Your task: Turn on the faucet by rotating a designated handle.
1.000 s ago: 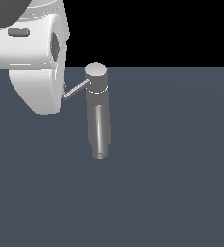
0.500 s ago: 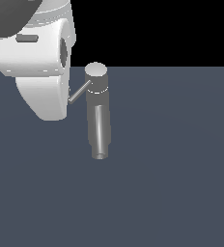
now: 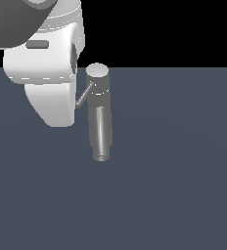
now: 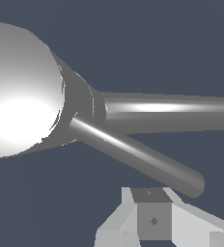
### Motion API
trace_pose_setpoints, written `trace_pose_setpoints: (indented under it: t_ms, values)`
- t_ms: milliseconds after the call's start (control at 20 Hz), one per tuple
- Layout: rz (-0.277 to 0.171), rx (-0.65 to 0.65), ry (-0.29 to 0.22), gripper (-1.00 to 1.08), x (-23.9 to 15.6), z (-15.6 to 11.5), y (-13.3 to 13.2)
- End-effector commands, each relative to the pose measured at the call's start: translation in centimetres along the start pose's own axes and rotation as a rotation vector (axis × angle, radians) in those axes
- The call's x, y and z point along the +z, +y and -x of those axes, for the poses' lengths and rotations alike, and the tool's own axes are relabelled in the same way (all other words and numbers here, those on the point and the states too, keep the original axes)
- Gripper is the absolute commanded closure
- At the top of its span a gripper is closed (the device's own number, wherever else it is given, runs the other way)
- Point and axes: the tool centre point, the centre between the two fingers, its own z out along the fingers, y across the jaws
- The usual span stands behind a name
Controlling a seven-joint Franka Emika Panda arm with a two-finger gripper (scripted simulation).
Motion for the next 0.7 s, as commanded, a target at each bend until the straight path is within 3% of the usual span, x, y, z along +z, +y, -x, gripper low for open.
trace_pose_setpoints:
  t_ms: [0, 650]
  values:
    - [0.009, 0.013, 0.008, 1.08, 0.14, -0.87, 0.70]
    - [0.001, 0.005, 0.003, 1.08, 0.00, -1.47, 1.00]
